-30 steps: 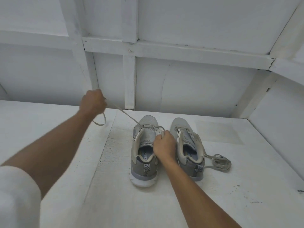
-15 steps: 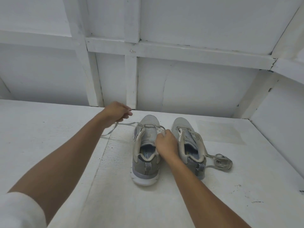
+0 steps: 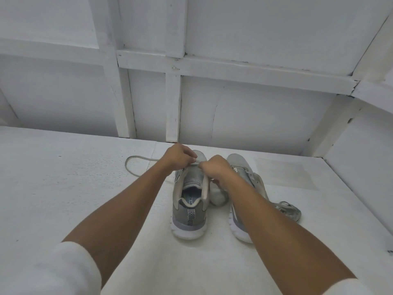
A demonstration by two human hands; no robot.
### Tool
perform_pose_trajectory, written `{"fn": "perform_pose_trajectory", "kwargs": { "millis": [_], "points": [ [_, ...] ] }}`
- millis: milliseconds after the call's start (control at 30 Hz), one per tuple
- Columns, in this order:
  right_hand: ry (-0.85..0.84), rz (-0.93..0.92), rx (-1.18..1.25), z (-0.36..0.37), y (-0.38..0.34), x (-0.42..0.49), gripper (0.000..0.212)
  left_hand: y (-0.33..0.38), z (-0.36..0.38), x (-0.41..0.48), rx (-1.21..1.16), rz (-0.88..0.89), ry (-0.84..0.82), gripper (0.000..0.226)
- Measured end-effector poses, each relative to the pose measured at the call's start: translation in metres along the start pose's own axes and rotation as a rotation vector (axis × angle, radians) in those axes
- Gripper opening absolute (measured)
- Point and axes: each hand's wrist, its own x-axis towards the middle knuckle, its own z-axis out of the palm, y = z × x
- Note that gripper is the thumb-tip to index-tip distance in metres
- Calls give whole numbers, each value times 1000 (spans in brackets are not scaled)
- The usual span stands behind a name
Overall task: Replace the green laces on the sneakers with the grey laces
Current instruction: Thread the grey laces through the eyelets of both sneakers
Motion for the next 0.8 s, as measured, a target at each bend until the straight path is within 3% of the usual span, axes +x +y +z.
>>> {"fn": "perform_pose_trajectory", "kwargs": {
  "millis": [100, 200, 367, 800],
  "points": [
    [-28, 23, 20, -2, -2, 5, 14, 1, 4, 3, 54, -6, 7, 7],
    [-36, 98, 187, -1, 2, 9, 6, -1, 6, 3, 72, -17, 9, 5],
    [-47, 218, 361, 3, 9, 13, 22, -1, 12, 4, 83, -34, 4, 3],
    [-62, 274, 473, 6, 16, 19, 23, -2, 21, 6, 134, -45, -4, 6]
  ]
}}
